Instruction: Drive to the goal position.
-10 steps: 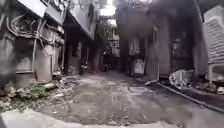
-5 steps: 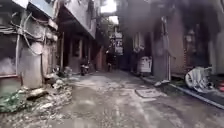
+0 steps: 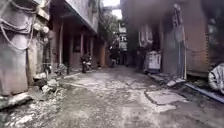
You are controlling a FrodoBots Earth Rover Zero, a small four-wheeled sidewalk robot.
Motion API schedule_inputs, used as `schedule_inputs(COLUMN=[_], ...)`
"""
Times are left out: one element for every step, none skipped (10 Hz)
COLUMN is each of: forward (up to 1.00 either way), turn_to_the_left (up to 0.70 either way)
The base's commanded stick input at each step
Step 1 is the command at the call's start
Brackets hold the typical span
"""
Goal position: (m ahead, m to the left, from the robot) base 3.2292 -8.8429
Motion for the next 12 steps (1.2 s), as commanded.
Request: schedule_inputs(forward=[1.00,1.00,1.00,1.00,1.00,1.00,1.00,1.00,1.00,1.00,1.00,1.00], turn_to_the_left=[0.18,0.27,0.27,0.22,0.00,0.00,0.00,0.00,0.20,0.12,0.00,0.00])
